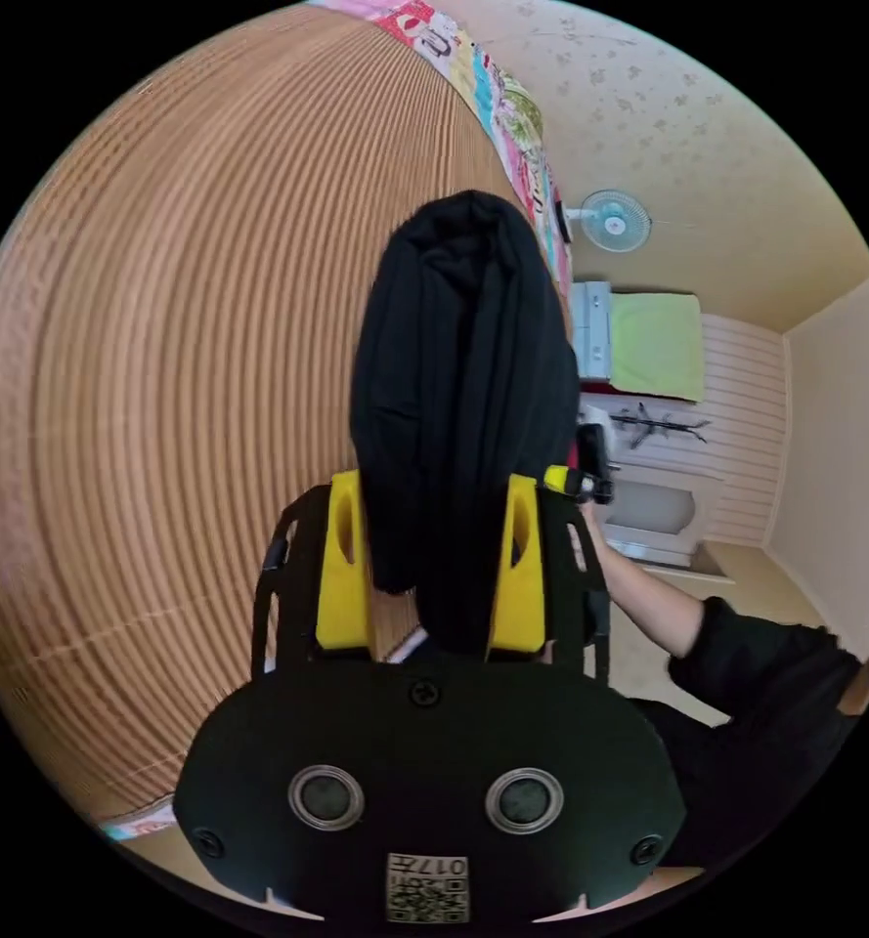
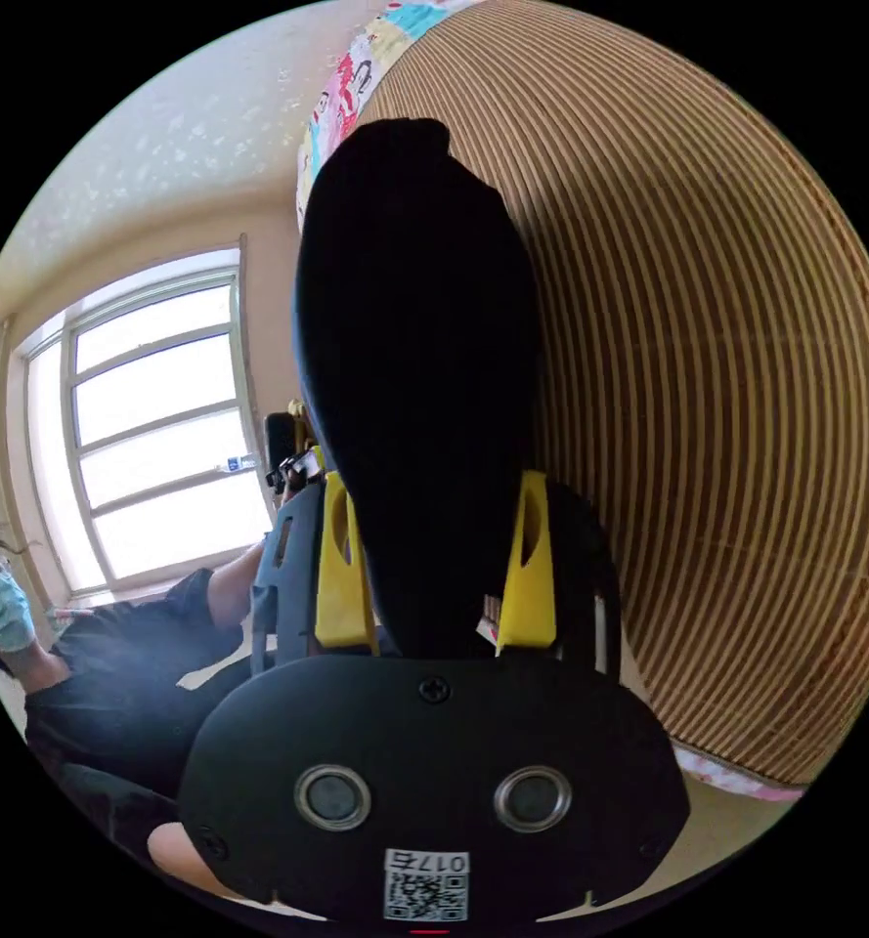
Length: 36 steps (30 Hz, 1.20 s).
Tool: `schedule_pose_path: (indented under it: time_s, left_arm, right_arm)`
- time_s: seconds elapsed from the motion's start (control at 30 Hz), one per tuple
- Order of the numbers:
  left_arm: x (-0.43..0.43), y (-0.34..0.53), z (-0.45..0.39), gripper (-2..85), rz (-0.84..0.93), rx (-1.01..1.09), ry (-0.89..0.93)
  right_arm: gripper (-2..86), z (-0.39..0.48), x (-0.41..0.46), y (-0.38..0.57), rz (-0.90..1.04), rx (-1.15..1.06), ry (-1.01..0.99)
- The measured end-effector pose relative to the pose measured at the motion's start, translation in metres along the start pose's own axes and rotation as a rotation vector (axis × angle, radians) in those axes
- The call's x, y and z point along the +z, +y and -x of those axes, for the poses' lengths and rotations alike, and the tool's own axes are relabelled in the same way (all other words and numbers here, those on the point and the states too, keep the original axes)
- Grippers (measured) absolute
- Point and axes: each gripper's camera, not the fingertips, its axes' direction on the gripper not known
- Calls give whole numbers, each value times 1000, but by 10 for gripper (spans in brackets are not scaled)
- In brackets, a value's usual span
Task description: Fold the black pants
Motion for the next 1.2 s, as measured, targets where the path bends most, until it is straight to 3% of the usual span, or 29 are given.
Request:
schedule_pose_path:
  time_s: [0.03, 0.2, 0.4, 0.63, 0.87, 1.03, 1.13, 1.2]
  left_arm:
    - [14, 4, 9, 161, 27, -36, 108]
    - [19, 41, 29, 120, -10, -139, 198]
    - [-27, 84, -20, 95, 11, -24, 45]
    - [-146, 147, -71, 88, -244, 3, -135]
    - [-297, 224, -116, 90, -523, 67, -373]
    - [-333, 253, -69, 98, -621, -44, -444]
    - [-316, 270, -8, 97, -710, -239, -513]
    - [-295, 284, 31, 74, -754, -345, -443]
  right_arm:
    - [196, -6, -2, 3, -10, 27, -31]
    - [143, -18, -12, 47, -7, 138, -149]
    - [112, 52, 5, 65, 144, 46, -151]
    - [97, 186, 77, 29, 321, -183, -125]
    - [101, 338, 216, -36, 436, -393, -209]
    - [107, 377, 319, -66, 449, -376, -154]
    - [93, 348, 372, -79, 430, -243, 22]
    - [50, 315, 395, -81, 502, -129, 96]
